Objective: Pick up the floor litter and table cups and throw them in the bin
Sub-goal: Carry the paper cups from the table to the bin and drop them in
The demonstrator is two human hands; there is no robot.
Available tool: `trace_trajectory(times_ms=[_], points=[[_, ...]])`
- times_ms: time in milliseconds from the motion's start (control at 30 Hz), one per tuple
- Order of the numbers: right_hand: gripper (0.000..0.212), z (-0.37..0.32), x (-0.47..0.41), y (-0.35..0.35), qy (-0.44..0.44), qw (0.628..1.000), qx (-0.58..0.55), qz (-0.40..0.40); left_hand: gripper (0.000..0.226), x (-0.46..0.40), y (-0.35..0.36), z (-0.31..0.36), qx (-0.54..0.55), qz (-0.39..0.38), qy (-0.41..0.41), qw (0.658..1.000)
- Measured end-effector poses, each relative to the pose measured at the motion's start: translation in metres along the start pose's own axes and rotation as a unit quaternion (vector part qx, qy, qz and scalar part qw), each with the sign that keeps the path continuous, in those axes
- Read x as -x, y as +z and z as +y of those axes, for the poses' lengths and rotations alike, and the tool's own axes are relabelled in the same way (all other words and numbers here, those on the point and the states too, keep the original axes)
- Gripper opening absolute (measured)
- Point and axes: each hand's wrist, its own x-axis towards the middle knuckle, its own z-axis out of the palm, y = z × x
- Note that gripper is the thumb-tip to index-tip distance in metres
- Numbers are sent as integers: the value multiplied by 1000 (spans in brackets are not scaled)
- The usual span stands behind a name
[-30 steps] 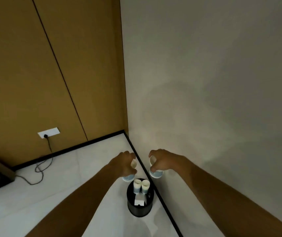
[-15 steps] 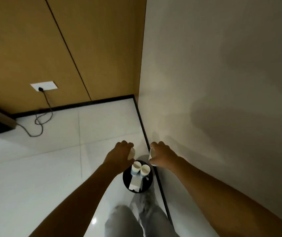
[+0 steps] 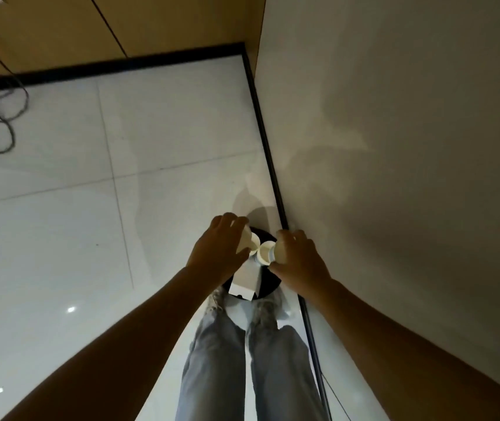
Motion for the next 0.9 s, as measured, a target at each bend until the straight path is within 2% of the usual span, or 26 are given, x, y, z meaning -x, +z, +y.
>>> trace_trajectory(times_ms=[333, 500, 733, 900], points=[[66, 71, -103, 113, 24, 999, -18, 20, 60, -91, 123, -55, 18, -39, 38, 998], [67, 92, -134, 156, 36, 999, -16, 12, 57, -116, 166, -82, -65, -91, 86, 990], [74, 99, -143, 190, 12, 1000, -2, -10, 70, -115, 197, -110, -144, -162, 103, 971], [90, 88, -140, 182, 26, 1000, 2, -4, 84, -109, 187, -114, -113, -166, 83, 976]])
